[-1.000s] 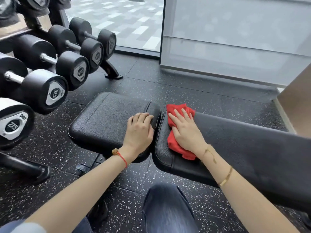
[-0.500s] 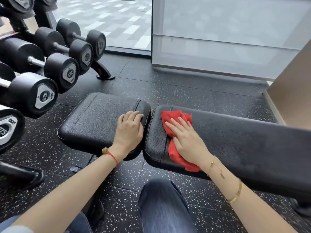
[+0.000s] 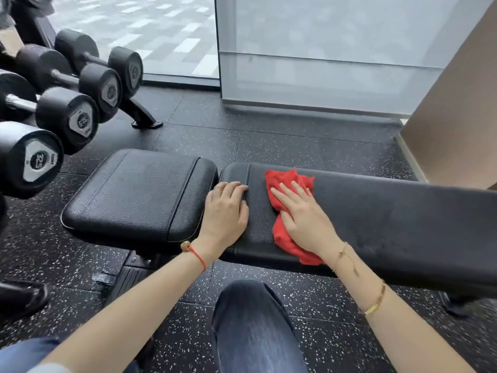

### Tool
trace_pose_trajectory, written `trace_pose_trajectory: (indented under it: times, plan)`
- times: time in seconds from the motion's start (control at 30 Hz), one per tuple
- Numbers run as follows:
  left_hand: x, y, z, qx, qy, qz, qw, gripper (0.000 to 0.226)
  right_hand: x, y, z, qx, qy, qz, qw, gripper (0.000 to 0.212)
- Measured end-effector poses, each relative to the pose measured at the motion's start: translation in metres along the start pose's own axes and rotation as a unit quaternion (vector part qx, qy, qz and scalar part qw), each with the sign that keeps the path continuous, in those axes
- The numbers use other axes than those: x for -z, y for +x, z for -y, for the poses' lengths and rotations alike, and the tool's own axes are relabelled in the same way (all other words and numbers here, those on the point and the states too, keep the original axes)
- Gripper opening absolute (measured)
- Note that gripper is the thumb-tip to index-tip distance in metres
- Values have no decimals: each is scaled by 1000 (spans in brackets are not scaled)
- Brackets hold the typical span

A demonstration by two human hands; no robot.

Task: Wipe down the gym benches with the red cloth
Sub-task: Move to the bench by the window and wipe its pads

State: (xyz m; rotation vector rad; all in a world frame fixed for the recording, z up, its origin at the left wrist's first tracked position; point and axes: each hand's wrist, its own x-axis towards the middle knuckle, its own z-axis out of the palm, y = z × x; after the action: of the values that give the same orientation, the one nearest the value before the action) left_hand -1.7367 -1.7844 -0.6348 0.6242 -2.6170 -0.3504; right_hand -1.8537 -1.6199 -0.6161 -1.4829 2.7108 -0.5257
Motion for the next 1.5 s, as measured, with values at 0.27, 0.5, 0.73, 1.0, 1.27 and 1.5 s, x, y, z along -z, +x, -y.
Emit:
trace_pose_trajectory:
  times: [0.27, 0.5, 0.73, 1.0, 1.27, 1.5]
  plan:
    - [-5, 0, -4, 7, -3, 2, 1000, 38, 21, 41, -62, -150, -80, -8, 985, 53]
    - [-5, 0, -6, 6, 0, -8, 1000, 37, -2, -1, 0, 18, -45, 21, 999, 58]
    - [-4, -3, -8, 3, 3, 12, 1000, 41, 21, -26, -58, -83, -23, 5, 996, 55]
    - [-1, -1, -12, 1, 17, 14, 1000, 40, -3, 43, 0, -68, -33, 32, 997, 57]
    - [2, 3, -13, 8, 3, 25, 1000, 40, 8, -36, -25, -30, 42, 3, 999, 55]
    - [-10, 0, -47, -17, 15, 45, 999, 42, 37, -30, -105, -194, 11, -40, 980, 53]
